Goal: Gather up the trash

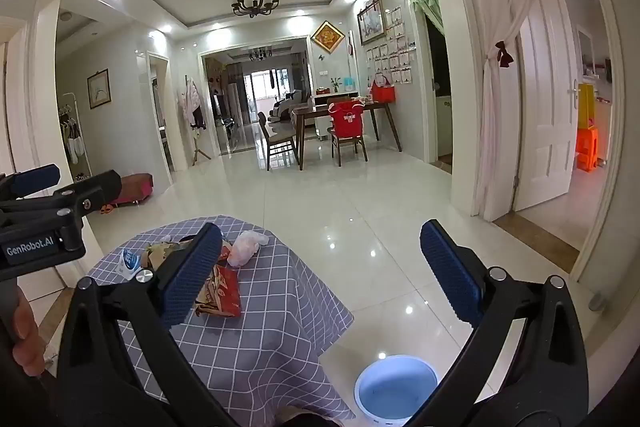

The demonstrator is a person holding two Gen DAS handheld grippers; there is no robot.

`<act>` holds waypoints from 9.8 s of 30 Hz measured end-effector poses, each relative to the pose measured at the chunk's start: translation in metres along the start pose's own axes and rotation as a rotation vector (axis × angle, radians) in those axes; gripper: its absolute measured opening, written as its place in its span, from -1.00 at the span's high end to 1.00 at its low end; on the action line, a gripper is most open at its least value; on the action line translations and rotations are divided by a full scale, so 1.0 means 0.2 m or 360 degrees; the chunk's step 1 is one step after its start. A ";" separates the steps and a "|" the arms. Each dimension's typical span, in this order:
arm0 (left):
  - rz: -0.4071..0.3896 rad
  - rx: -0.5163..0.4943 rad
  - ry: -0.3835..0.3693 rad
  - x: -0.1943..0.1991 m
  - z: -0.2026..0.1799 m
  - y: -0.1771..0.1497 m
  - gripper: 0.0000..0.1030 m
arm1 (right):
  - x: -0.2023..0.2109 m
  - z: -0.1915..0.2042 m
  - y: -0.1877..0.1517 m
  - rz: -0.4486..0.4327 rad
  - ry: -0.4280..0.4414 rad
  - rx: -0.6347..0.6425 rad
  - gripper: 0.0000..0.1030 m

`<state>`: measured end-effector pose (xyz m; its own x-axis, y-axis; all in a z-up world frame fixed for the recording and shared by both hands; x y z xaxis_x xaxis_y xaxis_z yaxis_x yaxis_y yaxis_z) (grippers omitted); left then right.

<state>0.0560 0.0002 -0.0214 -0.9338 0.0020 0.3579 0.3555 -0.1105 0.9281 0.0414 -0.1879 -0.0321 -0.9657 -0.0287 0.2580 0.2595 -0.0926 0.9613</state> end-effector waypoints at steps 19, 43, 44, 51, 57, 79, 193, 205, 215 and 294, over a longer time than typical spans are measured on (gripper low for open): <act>0.0009 -0.0012 0.0000 0.00 0.00 0.00 -0.92 | -0.03 -0.01 -0.03 0.0026 0.0010 -0.0005 -0.89; 0.0009 -0.0017 -0.0004 -0.03 -0.06 0.00 -0.92 | -0.05 -0.01 -0.04 0.0036 0.0013 -0.0010 -0.89; 0.0007 -0.0016 -0.0003 -0.03 -0.06 0.00 -0.92 | -0.05 -0.01 -0.04 0.0035 0.0011 -0.0011 -0.89; 0.0008 -0.0019 -0.0002 -0.03 -0.07 0.00 -0.92 | -0.05 -0.02 -0.05 0.0036 0.0011 -0.0011 -0.89; 0.0010 -0.0008 -0.0002 -0.05 -0.11 0.00 -0.92 | -0.05 -0.01 -0.04 0.0039 0.0011 -0.0008 -0.89; 0.0012 -0.0014 -0.0010 -0.02 -0.08 0.02 -0.92 | -0.06 0.00 -0.05 0.0058 0.0011 0.0004 -0.89; 0.0517 -0.0247 0.0480 -1.25 0.80 -0.50 0.81 | -1.32 0.70 -0.65 0.0686 0.0655 -0.0238 0.58; 0.0381 0.0074 0.0159 -0.83 0.75 -0.32 0.82 | -1.04 0.60 -0.45 0.0518 0.0743 -0.0331 0.58; 0.0472 -0.0060 -0.0485 -0.78 -0.10 -0.37 0.81 | -0.76 -0.16 -0.53 0.0428 0.0293 -0.0459 0.58; 0.0755 0.0173 -0.0316 -1.12 0.00 -0.59 -0.62 | -0.97 -0.07 -0.62 0.0503 0.0260 -0.0437 -0.43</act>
<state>0.2235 0.0122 -0.2117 -0.6471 0.1661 0.7441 0.7494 -0.0410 0.6608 0.1971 -0.1851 -0.2021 -0.8313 -0.2528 0.4950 0.5545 -0.3139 0.7707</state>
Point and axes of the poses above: each gripper's, at about its wrist camera, not at the fingertips, and x roughly against the way its jaws point, z to its left, y to its top, the point moved 6 cm from there along -x, roughly the way its jaws point, and after that the axes turned 3 degrees about x, right-handed, at the moved point
